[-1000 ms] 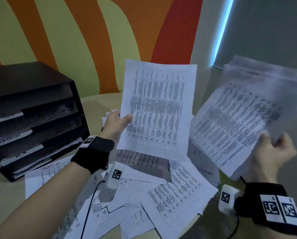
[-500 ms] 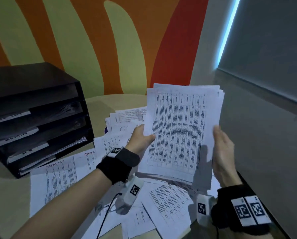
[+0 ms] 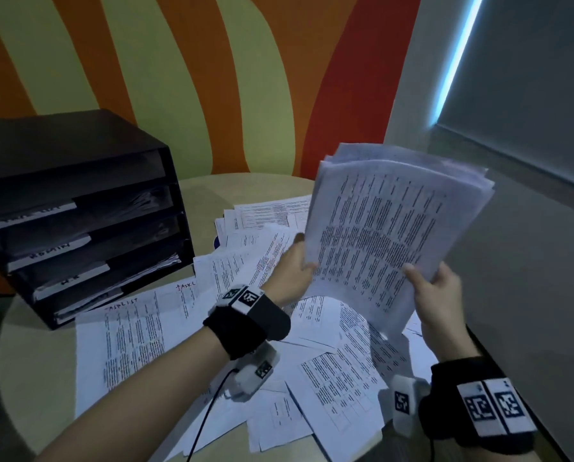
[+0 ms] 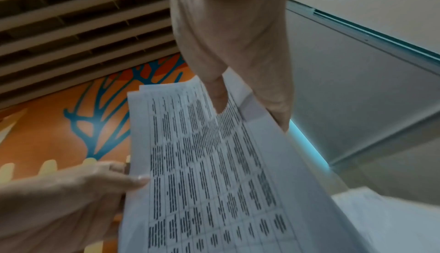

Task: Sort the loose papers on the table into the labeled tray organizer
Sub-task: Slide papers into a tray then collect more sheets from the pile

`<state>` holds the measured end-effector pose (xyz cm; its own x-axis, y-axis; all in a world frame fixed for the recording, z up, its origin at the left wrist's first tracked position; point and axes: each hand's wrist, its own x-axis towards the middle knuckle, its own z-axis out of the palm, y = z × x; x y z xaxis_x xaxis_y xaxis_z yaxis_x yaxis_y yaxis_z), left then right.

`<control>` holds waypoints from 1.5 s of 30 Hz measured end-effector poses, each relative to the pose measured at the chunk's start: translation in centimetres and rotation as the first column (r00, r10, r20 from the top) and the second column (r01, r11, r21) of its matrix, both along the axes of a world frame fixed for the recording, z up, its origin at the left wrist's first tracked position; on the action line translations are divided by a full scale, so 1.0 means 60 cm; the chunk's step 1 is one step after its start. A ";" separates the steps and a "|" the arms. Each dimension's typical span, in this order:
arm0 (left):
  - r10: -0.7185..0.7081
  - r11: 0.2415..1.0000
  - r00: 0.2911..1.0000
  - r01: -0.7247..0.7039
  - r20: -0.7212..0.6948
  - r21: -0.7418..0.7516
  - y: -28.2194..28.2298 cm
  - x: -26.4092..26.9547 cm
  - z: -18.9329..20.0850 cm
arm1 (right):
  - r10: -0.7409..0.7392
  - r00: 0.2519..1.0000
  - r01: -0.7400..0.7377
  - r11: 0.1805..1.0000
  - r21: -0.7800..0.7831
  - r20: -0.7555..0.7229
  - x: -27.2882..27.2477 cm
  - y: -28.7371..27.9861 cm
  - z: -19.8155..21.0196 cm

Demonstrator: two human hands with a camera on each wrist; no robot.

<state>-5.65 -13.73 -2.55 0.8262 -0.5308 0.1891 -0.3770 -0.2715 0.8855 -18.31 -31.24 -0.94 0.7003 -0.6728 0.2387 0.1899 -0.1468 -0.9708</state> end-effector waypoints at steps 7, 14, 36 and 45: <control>0.374 0.867 0.927 -0.362 0.034 0.342 0.061 0.091 -0.046 | -0.228 0.973 0.228 0.973 0.019 0.027 -0.003 -0.036 -0.004; 0.416 0.622 0.909 -0.286 0.002 0.729 0.079 0.125 -0.059 | -0.371 0.928 0.373 0.924 0.088 -0.042 -0.022 -0.087 -0.007; 0.235 0.873 0.940 -0.316 -0.249 -0.371 0.127 0.064 0.081 | -0.217 0.966 0.236 0.962 0.136 -0.144 -0.006 -0.049 -0.007; 0.126 0.946 0.955 -0.197 -0.267 -0.257 0.036 0.016 0.020 | 0.031 0.998 -0.042 0.975 0.216 0.056 -0.002 0.020 0.028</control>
<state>-4.69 -11.56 -1.37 0.9354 -0.3416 0.0911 -0.1116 -0.0407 0.9929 -18.41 -30.01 0.77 0.7159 -0.6867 0.1262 0.2420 0.0744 -0.9674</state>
